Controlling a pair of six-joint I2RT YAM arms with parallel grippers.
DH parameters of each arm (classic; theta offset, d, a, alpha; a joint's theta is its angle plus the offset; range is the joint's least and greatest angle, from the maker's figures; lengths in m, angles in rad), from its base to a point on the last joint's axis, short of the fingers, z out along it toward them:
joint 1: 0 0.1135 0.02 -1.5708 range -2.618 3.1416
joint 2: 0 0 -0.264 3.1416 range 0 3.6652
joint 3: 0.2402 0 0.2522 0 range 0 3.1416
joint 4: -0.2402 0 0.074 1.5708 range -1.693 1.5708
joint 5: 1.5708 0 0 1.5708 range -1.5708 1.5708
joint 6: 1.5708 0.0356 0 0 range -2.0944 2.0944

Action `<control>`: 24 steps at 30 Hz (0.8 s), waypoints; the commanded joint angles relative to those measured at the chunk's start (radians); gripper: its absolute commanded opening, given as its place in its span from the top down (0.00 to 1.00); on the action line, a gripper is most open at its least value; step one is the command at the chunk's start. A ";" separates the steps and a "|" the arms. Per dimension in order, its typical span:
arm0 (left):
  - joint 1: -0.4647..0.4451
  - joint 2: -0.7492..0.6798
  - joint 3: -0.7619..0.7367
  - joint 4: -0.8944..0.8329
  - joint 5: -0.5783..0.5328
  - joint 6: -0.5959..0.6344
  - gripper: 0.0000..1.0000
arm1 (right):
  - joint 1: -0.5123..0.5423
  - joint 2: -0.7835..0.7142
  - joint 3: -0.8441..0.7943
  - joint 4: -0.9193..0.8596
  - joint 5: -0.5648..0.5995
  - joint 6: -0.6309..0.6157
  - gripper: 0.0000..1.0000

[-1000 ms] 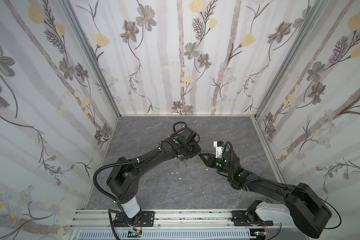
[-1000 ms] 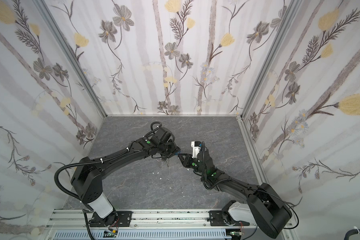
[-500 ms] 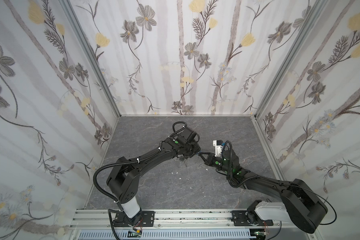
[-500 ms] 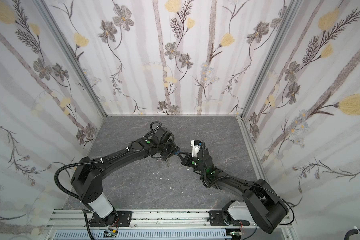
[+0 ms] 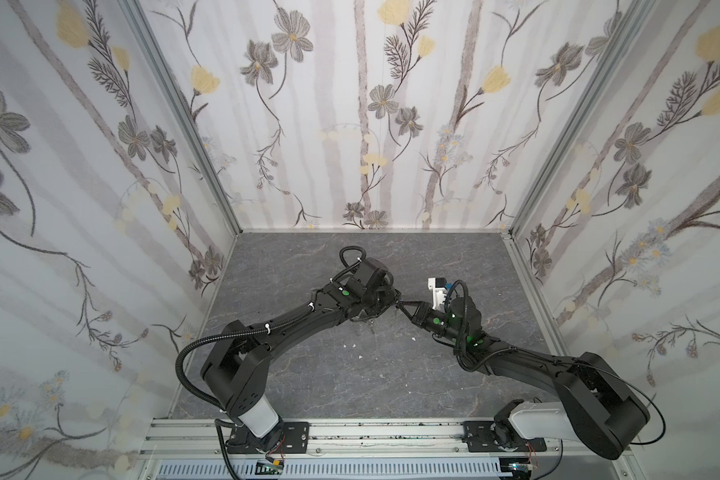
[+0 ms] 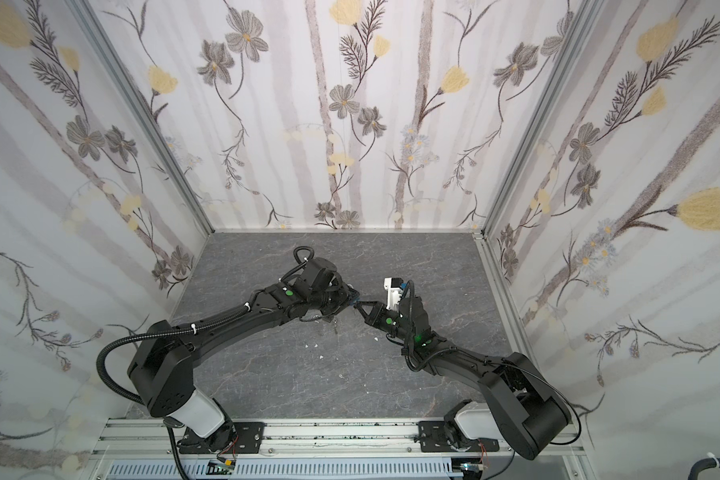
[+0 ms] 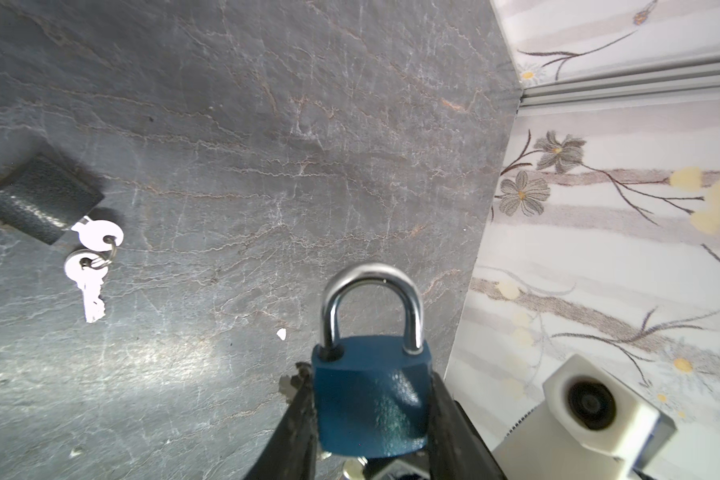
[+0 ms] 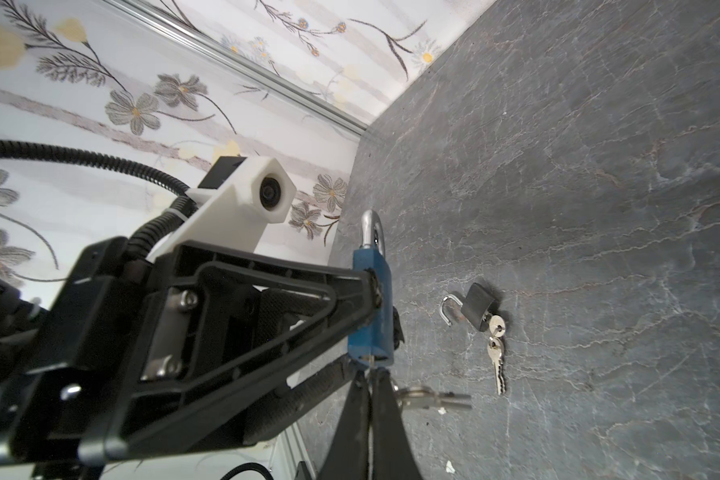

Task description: Unlock with the key

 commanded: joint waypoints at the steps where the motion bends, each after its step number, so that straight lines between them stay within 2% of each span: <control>1: -0.004 -0.025 -0.026 0.186 0.123 0.012 0.90 | -0.009 0.015 -0.008 0.152 -0.068 0.115 1.00; 11: -0.001 -0.068 -0.093 0.350 0.153 0.002 0.92 | -0.034 0.048 -0.065 0.319 -0.101 0.285 1.00; 18: 0.001 -0.080 -0.118 0.418 0.165 -0.007 0.92 | -0.040 0.167 -0.113 0.596 -0.131 0.434 1.00; 24: 0.004 -0.091 -0.140 0.458 0.167 -0.014 0.92 | -0.041 0.202 -0.125 0.677 -0.139 0.469 1.00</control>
